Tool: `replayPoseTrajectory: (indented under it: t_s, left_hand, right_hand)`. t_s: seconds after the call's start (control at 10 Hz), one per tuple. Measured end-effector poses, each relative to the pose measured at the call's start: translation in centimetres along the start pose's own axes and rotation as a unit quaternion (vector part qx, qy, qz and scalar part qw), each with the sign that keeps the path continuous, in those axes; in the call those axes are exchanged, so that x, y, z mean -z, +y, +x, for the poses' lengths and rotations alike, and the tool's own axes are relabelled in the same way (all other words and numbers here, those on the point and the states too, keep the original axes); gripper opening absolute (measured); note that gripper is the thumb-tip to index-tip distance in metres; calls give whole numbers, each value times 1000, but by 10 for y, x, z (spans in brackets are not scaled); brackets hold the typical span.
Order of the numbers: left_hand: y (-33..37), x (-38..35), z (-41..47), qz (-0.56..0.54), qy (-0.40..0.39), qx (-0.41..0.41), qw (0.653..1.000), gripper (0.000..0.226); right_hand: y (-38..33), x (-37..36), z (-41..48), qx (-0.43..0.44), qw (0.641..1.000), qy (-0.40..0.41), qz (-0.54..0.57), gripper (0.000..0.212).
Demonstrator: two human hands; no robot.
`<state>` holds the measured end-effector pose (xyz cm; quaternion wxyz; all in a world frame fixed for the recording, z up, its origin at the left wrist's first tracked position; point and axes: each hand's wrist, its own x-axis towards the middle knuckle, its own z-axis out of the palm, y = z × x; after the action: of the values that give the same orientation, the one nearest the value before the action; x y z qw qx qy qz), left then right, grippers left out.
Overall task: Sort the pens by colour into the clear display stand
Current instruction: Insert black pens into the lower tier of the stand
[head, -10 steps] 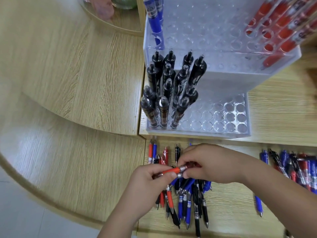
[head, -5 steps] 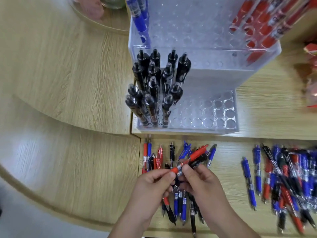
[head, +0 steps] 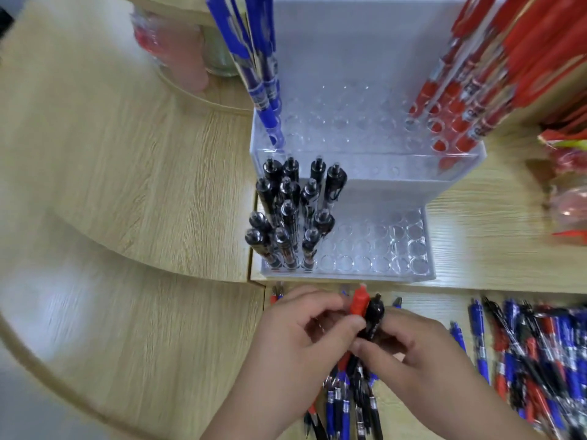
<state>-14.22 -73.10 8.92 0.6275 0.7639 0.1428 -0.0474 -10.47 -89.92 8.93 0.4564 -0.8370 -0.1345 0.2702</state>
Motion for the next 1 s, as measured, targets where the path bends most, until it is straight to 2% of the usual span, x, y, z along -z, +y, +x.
replayPoseTrajectory:
  t_s: [0.1, 0.2, 0.3, 0.4, 0.6, 0.7, 0.8, 0.9, 1.0]
  left_hand:
    - [17, 11, -6, 44, 58, -78, 994, 14]
    - [35, 25, -11, 79, 168, -165, 969, 7]
    - [33, 43, -14, 93, 225, -186, 952, 12]
    - [30, 52, -13, 117, 228, -166, 952, 25]
    - [60, 45, -3, 98, 240, -228, 939, 15]
    - [71, 40, 0, 84, 251, -270, 926, 12]
    - [73, 39, 1, 91, 247, -284, 922, 18]
    - [73, 42, 1, 97, 238, -283, 924, 17]
    - [71, 46, 0, 117, 199, -263, 937, 6]
  right_hand:
    - [-17, 15, -2, 39, 998, 46, -23, 21]
    - [-39, 27, -1, 102, 983, 149, -24, 28]
    - [-57, 36, 7, 131, 963, 234, 15, 23]
    - [-76, 34, 25, 137, 961, 238, -4, 18]
    - [-83, 28, 45, 126, 961, 178, -170, 23]
    - [-81, 21, 53, 126, 941, 123, -289, 29]
    - [-80, 15, 58, 150, 915, 125, -353, 19]
    - [-84, 17, 60, 148, 908, 145, -363, 18]
    - [-84, 20, 59, 148, 915, 114, -357, 22]
